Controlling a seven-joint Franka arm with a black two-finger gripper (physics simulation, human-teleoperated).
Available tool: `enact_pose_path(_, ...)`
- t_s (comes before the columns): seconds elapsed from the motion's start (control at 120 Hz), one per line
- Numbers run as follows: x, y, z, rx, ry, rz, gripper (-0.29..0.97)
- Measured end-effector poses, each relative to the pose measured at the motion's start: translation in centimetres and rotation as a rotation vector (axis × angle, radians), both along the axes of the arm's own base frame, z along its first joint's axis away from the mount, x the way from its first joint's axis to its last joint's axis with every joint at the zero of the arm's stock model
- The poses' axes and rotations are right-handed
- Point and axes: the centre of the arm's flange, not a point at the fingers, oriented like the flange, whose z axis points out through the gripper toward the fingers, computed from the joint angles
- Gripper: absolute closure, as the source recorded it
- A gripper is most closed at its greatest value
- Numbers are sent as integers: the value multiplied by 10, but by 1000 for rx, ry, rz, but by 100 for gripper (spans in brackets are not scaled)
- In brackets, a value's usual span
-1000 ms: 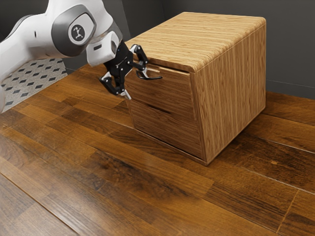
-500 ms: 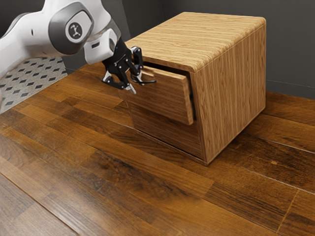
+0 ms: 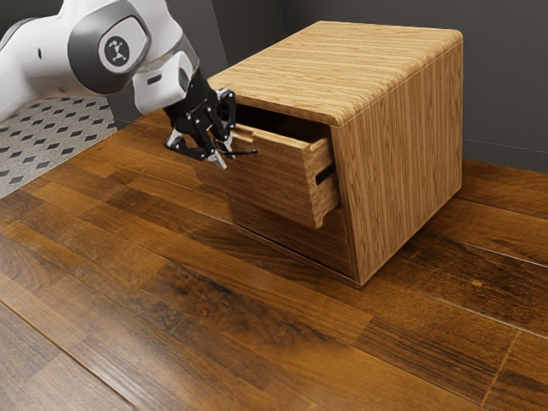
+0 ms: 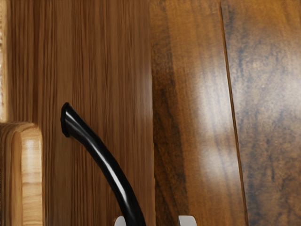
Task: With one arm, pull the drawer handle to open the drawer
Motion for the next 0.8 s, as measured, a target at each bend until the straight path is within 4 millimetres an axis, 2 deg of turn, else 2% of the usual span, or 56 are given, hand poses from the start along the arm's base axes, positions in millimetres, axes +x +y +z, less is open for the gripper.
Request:
enact_pose_path(0.3, -35, -2, 11, 9, 34, 17, 69)
enact_pose_path(0.8, -93, -2, 15, 17, 76, 49, 67)
